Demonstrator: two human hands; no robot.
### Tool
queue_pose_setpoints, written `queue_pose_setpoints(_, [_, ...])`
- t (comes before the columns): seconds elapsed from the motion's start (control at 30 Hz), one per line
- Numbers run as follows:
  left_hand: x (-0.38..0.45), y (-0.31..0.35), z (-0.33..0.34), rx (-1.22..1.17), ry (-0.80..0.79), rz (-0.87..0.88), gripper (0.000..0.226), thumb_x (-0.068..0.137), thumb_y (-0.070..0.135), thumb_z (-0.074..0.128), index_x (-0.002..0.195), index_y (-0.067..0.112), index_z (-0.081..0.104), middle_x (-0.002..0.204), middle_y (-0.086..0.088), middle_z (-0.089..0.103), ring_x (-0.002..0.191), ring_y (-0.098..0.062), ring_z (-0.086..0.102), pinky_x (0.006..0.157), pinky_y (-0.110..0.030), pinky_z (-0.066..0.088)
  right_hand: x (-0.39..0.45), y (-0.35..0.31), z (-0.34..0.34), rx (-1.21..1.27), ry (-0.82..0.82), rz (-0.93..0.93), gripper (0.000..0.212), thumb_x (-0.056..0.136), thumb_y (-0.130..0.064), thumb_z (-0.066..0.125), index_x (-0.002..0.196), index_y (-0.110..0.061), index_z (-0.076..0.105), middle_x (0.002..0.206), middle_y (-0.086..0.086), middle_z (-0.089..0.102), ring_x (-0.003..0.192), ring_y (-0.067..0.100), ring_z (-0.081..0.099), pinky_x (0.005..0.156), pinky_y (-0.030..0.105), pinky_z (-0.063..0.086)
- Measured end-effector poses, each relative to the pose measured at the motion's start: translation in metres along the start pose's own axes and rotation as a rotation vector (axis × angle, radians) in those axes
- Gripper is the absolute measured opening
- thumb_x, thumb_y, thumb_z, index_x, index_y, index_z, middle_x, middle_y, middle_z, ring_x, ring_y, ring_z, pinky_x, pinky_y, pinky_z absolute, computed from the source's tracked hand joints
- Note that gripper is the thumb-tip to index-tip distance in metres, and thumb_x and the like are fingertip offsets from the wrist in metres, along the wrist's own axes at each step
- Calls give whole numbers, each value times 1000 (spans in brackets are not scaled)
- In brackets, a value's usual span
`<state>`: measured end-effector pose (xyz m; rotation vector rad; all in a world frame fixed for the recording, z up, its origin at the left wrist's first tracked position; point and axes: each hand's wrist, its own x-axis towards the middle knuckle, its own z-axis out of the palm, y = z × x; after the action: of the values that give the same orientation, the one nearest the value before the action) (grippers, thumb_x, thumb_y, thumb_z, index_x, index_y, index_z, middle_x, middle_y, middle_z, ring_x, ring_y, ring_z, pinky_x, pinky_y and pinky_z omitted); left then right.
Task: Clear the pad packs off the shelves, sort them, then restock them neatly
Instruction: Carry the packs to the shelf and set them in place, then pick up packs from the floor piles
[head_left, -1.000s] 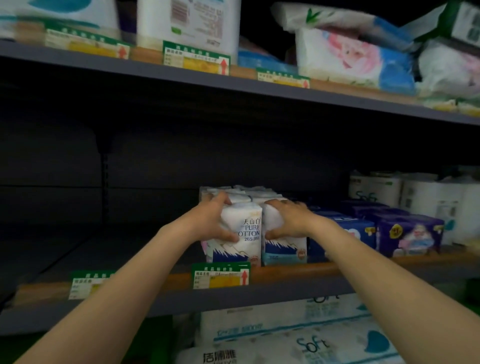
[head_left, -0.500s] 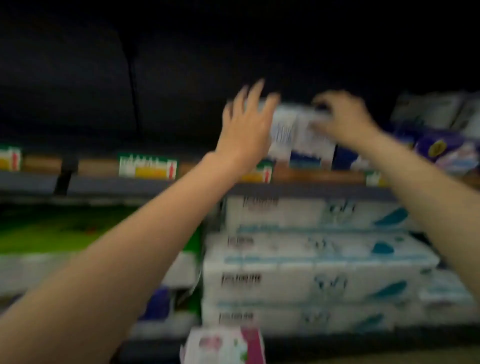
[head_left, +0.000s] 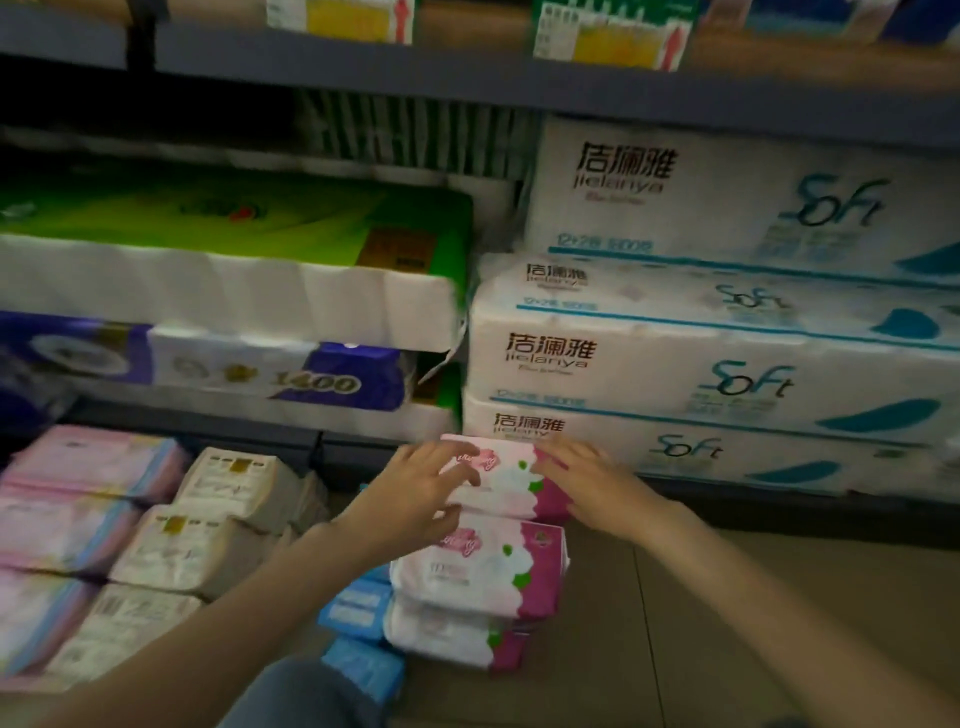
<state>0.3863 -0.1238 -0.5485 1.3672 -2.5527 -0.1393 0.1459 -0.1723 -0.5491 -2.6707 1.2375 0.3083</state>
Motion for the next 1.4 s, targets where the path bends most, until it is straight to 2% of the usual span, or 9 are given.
queue_pose_setpoints(0.07, [-6, 1, 8, 10, -257, -38, 45, 87, 44, 51, 127, 24, 45, 146, -4, 37, 134, -20, 34, 107, -39, 34, 9, 8, 11, -110, -112, 11, 72, 90, -13, 57, 150, -22, 18, 159, 3, 0, 146, 22, 2, 117, 36, 4])
queue_pose_setpoints(0.17, [-14, 6, 20, 51, -581, -120, 67, 86, 47, 59, 141, 18, 35, 154, -1, 21, 142, -17, 14, 114, -35, 10, 19, 13, 27, -25, -142, 70, 82, 85, -18, 66, 149, -24, 16, 159, 2, -2, 145, 22, 4, 117, 36, 10])
queue_pose_setpoints(0.33, [-14, 10, 28, 210, -621, -83, 67, 84, 37, 65, 139, 15, 34, 148, -6, 30, 139, -23, 22, 116, -40, 11, 31, 7, 37, 115, -77, 123, 64, 78, -34, 71, 131, -23, 36, 152, 4, 17, 140, 25, 12, 114, 43, 24])
queue_pose_setpoints(0.63, [-1, 13, 20, 207, -692, -87, 59, 85, 34, 65, 134, 15, 39, 138, -5, 43, 127, -23, 39, 108, -37, 25, -1, 7, -44, 211, -33, 159, 47, 68, -38, 75, 100, -30, 42, 117, -2, 37, 113, 17, 34, 86, 30, 38])
queue_pose_setpoints(0.8, [31, -4, -51, -618, -455, -371, 73, 78, 33, 74, 138, 24, 34, 132, 11, 45, 122, -9, 44, 104, -26, 36, -24, -7, -157, 235, 80, 155, 37, 69, -41, 77, 92, -33, 49, 104, -5, 45, 98, 13, 46, 74, 23, 42])
queue_pose_setpoints(1.0, [49, -8, -182, -1109, -138, -283, 105, 67, 16, 82, 145, 36, 16, 131, 8, 47, 109, -12, 60, 85, -24, 53, -76, -33, -286, 708, 395, 7, 33, 66, -26, 81, 91, -27, 60, 86, -13, 64, 73, -3, 62, 58, 11, 48])
queue_pose_setpoints(1.17, [55, -2, -283, -1192, 224, -151, 86, 46, 31, 81, 124, 38, 46, 123, 0, 57, 100, -18, 67, 74, -33, 57, -92, -39, -353, 881, 659, -166, 41, 61, -24, 75, 99, -29, 61, 90, -8, 67, 75, 6, 67, 61, 19, 54])
queue_pose_setpoints(1.27, [57, -2, -327, -1101, 353, -107, 79, 47, 30, 81, 119, 38, 50, 117, 3, 61, 96, -16, 68, 69, -30, 57, -95, -49, -379, 711, 660, -177, 60, 58, -34, 88, 108, -39, 55, 113, -10, 59, 84, 2, 67, 62, 16, 54])
queue_pose_setpoints(1.4, [49, -9, -367, -920, 394, -91, 75, 55, 19, 87, 121, 33, 53, 117, 3, 62, 100, -16, 66, 74, -34, 58, -87, -65, -400, 406, 618, -148, 69, 46, -52, 75, 109, -51, 49, 117, -25, 48, 97, -11, 56, 66, 8, 50])
